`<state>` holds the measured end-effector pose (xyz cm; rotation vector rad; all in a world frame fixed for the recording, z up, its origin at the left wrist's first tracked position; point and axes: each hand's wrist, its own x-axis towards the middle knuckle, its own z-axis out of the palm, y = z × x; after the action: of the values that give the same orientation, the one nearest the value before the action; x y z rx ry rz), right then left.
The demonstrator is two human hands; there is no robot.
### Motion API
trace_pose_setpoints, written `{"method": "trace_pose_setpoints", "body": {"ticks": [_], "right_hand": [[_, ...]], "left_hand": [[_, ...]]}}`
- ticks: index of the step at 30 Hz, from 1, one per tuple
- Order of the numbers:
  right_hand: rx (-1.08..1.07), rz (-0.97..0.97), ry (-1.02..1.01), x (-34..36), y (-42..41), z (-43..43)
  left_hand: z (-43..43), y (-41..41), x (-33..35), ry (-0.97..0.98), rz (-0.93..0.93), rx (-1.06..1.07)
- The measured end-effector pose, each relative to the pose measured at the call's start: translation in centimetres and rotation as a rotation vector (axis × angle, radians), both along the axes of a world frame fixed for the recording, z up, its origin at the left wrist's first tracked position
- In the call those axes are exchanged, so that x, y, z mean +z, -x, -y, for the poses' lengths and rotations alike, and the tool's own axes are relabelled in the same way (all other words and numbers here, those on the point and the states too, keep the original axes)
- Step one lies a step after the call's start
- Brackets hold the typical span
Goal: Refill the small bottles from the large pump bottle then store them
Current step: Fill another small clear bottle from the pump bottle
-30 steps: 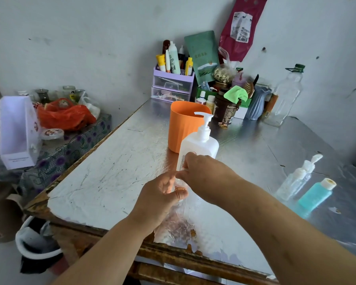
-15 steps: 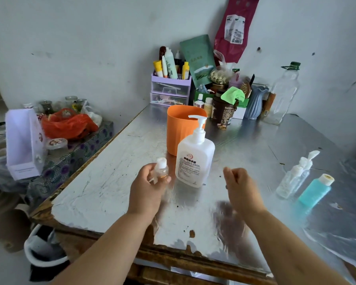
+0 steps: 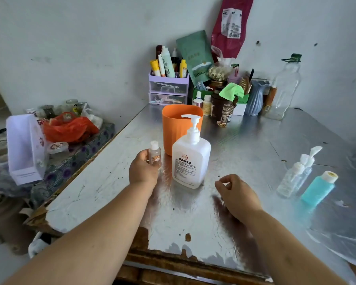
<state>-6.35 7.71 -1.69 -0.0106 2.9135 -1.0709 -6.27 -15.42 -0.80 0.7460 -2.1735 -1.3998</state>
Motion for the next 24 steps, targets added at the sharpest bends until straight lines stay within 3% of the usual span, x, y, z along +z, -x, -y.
{"method": "trace_pose_setpoints", "body": {"ticks": [8, 15, 17, 22, 24], "right_hand": [[-0.001, -0.004, 0.024, 0.0, 0.1, 0.3], [-0.003, 0.020, 0.137, 0.6, -1.1, -0.2], [-0.005, -0.080, 0.078, 1.2, -1.8, -0.4], [-0.237, -0.676, -0.012, 4.2, -3.0, -2.7], [-0.345, -0.752, 0.003, 5.4, -2.6, -3.9]], "left_hand": [[-1.2, -1.0, -1.1, 0.073, 0.116, 0.034], [-3.6, -4.1, -1.7, 0.057, -0.011, -0.046], [-3.8, -4.6, -1.7, 0.073, -0.028, -0.114], [-4.6, -5.8, -1.4, 0.166, -0.111, -0.284], [-4.9, -6.4, -1.4, 0.288, -0.162, -0.364]]}}
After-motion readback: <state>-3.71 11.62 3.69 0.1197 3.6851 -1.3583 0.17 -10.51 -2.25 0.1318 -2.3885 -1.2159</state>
